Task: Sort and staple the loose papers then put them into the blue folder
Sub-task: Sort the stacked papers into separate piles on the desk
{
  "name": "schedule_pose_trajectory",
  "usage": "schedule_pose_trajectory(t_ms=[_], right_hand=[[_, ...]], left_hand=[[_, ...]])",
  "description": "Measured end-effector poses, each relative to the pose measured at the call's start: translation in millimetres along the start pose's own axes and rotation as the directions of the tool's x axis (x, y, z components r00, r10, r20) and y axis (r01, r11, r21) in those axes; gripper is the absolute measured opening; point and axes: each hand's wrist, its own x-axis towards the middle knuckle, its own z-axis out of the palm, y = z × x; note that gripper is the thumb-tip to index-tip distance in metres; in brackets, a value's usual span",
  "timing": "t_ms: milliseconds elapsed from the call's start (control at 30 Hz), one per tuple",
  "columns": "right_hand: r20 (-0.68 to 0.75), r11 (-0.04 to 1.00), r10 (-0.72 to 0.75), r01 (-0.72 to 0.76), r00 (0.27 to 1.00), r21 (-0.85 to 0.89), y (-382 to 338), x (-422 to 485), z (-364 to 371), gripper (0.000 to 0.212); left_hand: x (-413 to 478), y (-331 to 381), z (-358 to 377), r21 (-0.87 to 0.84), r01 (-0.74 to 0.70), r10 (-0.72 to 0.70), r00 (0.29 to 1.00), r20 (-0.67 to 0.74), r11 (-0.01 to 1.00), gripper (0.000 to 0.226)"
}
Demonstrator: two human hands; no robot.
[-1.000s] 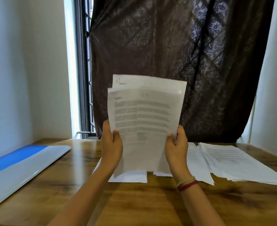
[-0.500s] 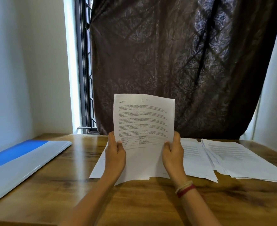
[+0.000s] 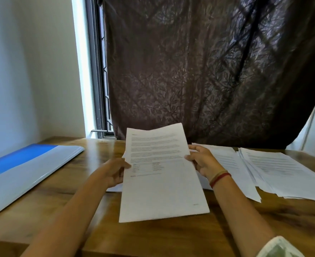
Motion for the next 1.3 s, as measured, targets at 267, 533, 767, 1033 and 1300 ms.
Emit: schedule_pose_trajectory(t_ms=[267, 533, 767, 1033, 1300], right_hand=[[-0.015, 0.988, 0.123, -0.121, 0.992, 0.092, 31, 15, 4, 0.020], [-0.058, 0.961, 0.080, -0.062, 0.995, 0.270, 39, 22, 3, 0.006], [-0.068, 0.976, 0.057, -0.041, 0.996, 0.215, 43, 20, 0, 0.009], [-0.076, 0.950, 0.078, -0.051, 0.994, 0.307, 40, 18, 4, 0.009], [-0.229, 0.970, -0.006, 0.062, 0.973, 0.237, 44, 11, 9, 0.007]], left_hand=[[53, -11, 1, -0.123, 0.035, -0.044, 0.997, -0.069, 0.992, 0.026], [64, -19, -5, -0.289, 0.048, -0.023, 0.996, 0.089, 0.956, 0.028], [62, -17, -9, -0.400, 0.041, 0.004, 0.994, 0.112, 0.916, 0.038], [65, -22, -9, -0.371, 0.048, -0.004, 0.993, 0.119, 0.927, 0.037], [67, -23, -4, -0.363, 0.065, 0.004, 0.983, 0.186, 0.930, 0.039]])
